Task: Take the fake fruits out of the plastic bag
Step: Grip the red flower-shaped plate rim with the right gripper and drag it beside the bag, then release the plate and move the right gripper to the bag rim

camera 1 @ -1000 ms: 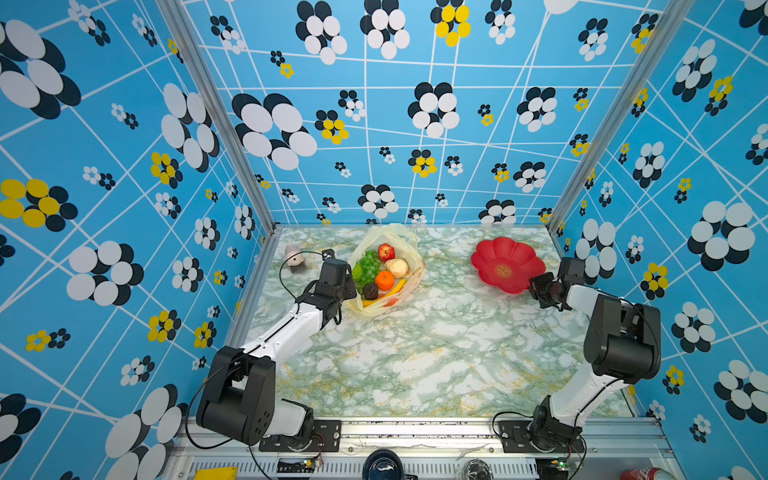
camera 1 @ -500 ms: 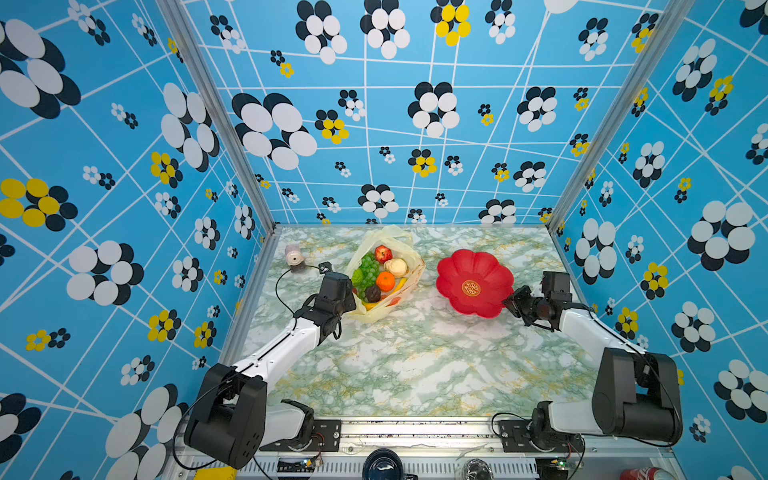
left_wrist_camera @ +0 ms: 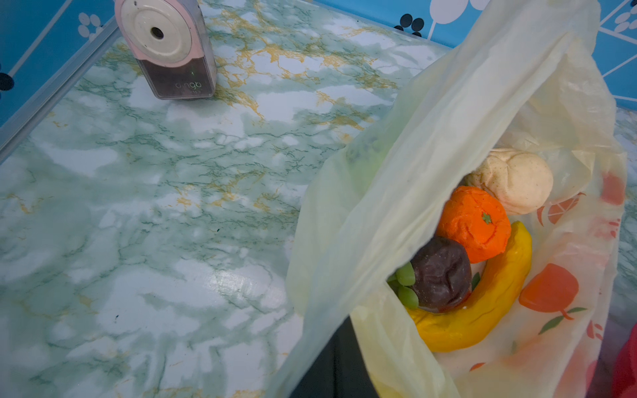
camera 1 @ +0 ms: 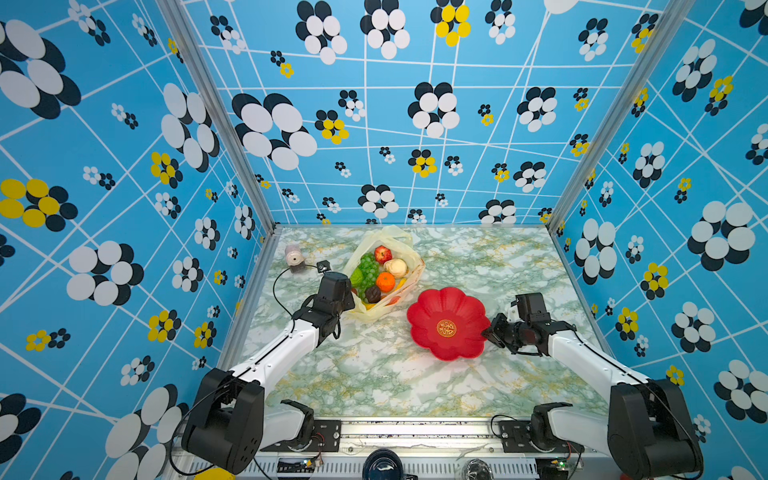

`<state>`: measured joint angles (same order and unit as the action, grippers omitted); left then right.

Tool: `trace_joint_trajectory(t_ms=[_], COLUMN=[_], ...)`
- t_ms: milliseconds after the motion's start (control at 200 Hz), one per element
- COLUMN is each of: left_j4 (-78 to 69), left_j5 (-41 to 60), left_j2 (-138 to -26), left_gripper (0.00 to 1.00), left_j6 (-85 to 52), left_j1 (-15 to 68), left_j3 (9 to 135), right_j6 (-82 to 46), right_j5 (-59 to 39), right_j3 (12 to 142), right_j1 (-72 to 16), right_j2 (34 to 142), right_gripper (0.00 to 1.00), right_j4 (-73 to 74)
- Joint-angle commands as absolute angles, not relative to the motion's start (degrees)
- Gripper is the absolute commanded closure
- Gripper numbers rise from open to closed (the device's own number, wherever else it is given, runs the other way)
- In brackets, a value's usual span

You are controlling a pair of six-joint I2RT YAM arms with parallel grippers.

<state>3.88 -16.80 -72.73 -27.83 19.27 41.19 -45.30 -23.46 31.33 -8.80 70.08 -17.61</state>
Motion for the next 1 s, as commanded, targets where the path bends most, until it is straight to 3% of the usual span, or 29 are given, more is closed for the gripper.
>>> trace_joint_trajectory(t_ms=[0,355,540,705,830,995], left_j4=[3.23,2.69,2.86,2.73,2.64,2.99], left_j5=[-18.46,-18.31,-18.53,-18.81,-18.59,-18.54], left_j2=[-72.6,-73.3,-73.44,-73.39,-74.22,-74.98], left_gripper=[1.0,1.0,1.0,1.0,1.0,1.0], left_j6=[-26.79,-26.29,-26.24,-26.17,-26.12,-25.96], left_j1=[19.67,19.69,19.72,19.69,19.66,19.62], left_j3=[40.34,40.43,40.47,40.47,40.67,41.04], right_j6=[-44.22,-41.03,-38.8,-37.14,-36.44,-33.91], right_j5=[-22.03,-19.02,-15.94,-8.28,-1.33,1.24], right_j3=[29.9,31.57,34.42,40.56,47.79,61.51], right_j1=[-11.12,-13.1,-13.07,-14.5,-18.68,-24.82], right_j2=[68.21,68.86,66.97,62.59,64.97,80.04], right_gripper=[0.96,0.88,0.61,0.44,0.38,0.33], right_j4=[-18.09,-22.12,-27.52,-33.81,-32.57,-27.91])
